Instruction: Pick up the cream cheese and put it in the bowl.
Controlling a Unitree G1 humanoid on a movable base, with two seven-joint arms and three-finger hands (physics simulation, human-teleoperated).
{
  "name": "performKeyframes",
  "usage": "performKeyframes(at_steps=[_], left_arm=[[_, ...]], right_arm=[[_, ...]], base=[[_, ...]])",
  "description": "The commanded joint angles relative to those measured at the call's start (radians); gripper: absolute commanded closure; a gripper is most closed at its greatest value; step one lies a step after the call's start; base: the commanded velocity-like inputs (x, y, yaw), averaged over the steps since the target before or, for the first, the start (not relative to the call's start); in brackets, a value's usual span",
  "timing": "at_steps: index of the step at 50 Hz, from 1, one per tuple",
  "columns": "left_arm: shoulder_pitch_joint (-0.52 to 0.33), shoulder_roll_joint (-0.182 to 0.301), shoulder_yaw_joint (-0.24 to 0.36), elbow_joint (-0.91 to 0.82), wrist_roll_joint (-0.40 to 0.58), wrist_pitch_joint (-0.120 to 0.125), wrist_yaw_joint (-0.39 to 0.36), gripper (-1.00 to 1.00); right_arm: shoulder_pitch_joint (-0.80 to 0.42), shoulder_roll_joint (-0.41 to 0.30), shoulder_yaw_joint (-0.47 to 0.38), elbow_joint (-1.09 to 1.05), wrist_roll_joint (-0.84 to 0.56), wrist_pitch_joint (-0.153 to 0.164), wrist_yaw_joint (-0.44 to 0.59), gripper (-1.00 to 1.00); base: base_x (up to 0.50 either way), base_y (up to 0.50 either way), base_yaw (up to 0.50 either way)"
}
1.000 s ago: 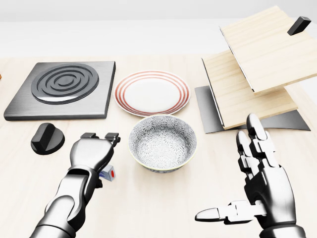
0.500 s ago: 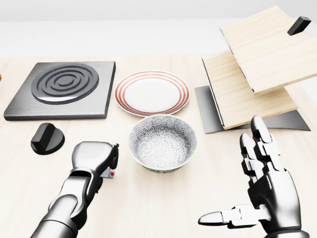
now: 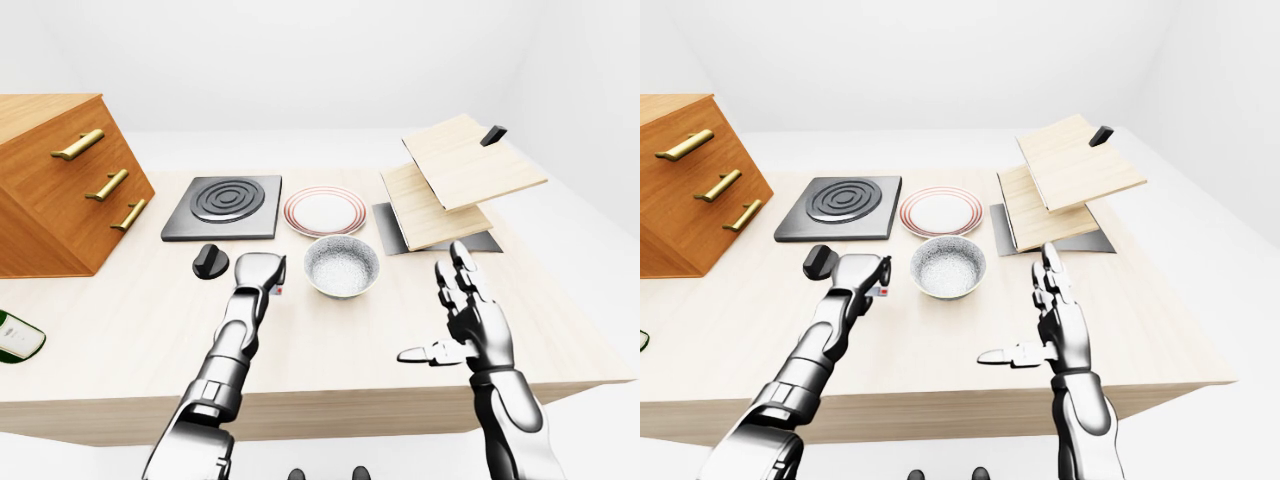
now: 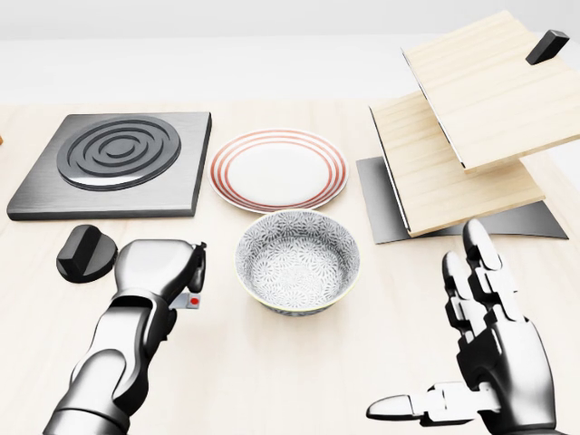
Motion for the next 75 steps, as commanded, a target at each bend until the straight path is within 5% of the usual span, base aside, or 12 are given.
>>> performKeyframes(at_steps=[1, 19, 30, 48, 59, 75], left_arm=[[0.075, 0.013, 0.030, -0.272, 0.050, 0.000, -0.114, 1.00], [0.059, -0.014, 0.061, -0.655, 0.147, 0.000, -0.415, 1.00], [-0.081, -0.092, 0.023, -0.605, 0.205, 0.000, -0.455, 1.00], [-0.252, -0.219, -0.048, -0.308, 0.260, 0.000, -0.305, 1.00], [-0.264, -0.309, -0.084, -0.255, 0.266, 0.000, -0.305, 1.00], [-0.270, -0.354, -0.105, -0.115, 0.245, 0.000, -0.204, 1.00]], right_arm=[[0.009, 0.003, 0.013, 0.004, -0.005, 0.000, -0.003, -1.00], [0.023, 0.001, 0.040, -0.001, -0.012, 0.000, -0.009, -1.00], [0.021, 0.001, 0.050, 0.007, -0.012, 0.000, -0.009, -1.00], [0.063, 0.001, 0.070, -0.058, 0.019, 0.000, 0.010, -1.00], [0.079, 0.005, 0.043, -0.025, 0.042, 0.000, 0.033, -1.00], [0.082, 0.014, -0.005, 0.029, 0.046, -0.019, 0.054, -1.00]], base=[[0.00, 0.00, 0.00], [0.00, 0.00, 0.00], [0.00, 0.00, 0.00], [0.00, 0.00, 0.00], [0.00, 0.00, 0.00], [0.00, 0.00, 0.00]])
